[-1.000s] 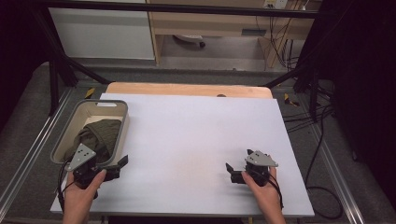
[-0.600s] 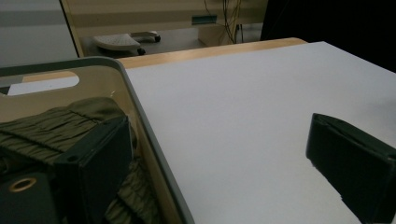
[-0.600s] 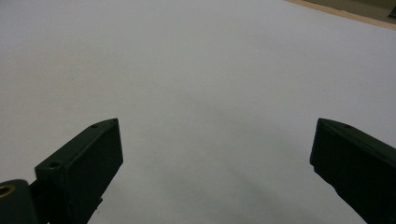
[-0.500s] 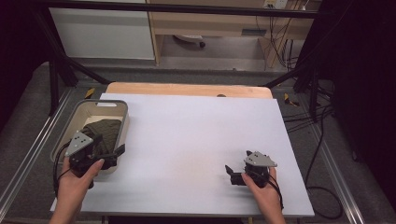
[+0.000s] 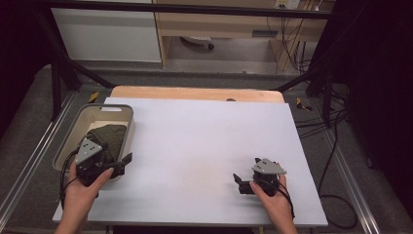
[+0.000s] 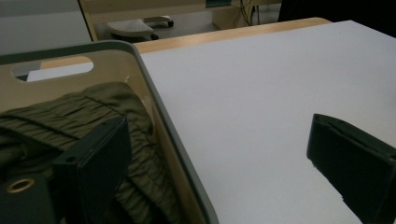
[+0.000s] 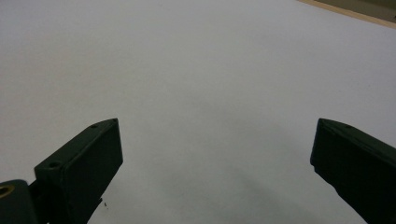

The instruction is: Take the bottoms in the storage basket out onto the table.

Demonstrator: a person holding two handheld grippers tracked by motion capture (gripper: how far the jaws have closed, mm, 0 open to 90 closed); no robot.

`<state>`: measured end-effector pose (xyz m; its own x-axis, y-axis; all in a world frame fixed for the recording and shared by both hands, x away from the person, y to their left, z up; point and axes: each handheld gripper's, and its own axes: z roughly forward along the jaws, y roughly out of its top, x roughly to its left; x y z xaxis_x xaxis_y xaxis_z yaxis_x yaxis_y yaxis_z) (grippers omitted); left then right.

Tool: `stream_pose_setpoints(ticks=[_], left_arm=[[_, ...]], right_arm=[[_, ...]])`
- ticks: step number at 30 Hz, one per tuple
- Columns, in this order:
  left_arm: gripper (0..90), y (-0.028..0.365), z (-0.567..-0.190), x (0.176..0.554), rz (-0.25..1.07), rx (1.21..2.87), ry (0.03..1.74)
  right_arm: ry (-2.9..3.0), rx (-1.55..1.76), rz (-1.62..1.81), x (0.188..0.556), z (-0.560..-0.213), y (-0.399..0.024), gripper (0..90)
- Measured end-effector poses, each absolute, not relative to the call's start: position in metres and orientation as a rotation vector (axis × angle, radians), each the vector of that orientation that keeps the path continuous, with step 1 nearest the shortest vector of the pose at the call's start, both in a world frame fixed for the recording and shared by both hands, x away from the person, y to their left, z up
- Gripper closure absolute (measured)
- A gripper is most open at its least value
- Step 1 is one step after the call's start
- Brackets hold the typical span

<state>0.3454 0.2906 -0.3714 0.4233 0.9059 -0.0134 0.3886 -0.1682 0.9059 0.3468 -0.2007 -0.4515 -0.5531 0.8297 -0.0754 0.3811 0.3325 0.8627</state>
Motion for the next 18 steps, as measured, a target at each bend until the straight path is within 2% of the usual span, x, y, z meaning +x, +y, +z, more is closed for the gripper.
stream_pose_setpoints(ticks=[8,18], left_arm=[[8.3,0.301,-0.357,0.363,0.657,1.768,1.148],[8.6,0.299,-0.347,0.374,0.707,1.826,1.123]], right_arm=[[2.083,1.085,1.147,0.346,-0.452,-0.200,2.6],[2.077,1.094,1.137,0.346,-0.452,-0.202,2.6]])
